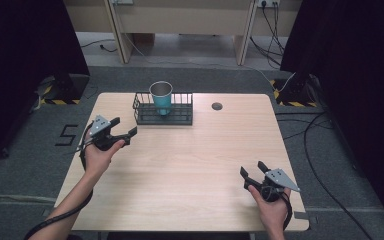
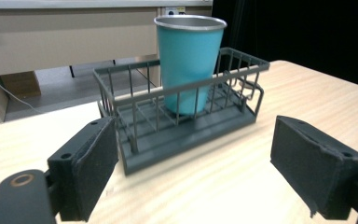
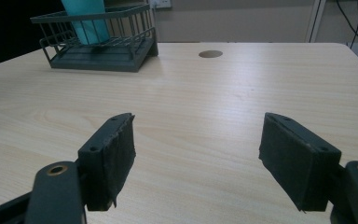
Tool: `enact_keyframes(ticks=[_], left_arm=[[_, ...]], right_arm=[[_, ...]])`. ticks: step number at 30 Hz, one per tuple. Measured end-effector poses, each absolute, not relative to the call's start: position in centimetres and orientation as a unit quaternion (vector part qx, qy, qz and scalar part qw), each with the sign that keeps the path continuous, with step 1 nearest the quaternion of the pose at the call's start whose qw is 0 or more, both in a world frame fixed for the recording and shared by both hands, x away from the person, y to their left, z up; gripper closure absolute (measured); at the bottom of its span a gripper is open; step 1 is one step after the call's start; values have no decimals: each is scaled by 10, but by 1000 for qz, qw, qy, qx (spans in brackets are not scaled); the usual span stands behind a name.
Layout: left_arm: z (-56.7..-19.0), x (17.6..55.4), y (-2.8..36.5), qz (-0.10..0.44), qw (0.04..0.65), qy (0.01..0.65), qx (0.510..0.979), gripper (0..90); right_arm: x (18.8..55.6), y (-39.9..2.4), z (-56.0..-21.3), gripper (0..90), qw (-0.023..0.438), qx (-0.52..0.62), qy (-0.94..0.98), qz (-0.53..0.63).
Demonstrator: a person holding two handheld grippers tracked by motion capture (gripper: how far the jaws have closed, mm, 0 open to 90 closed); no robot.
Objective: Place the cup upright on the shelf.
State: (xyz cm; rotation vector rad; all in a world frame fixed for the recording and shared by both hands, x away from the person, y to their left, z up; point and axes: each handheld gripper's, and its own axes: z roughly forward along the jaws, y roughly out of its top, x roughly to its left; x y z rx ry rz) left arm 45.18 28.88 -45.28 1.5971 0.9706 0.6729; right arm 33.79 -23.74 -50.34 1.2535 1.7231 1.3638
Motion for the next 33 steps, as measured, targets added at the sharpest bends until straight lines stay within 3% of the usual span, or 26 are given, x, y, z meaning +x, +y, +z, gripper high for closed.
enact_keyframes(ticks=[33], left_arm=[[-486,371,343,288,540,431,663,143]], right_arm=[[337,-235,-503,272,302,472,651,512]])
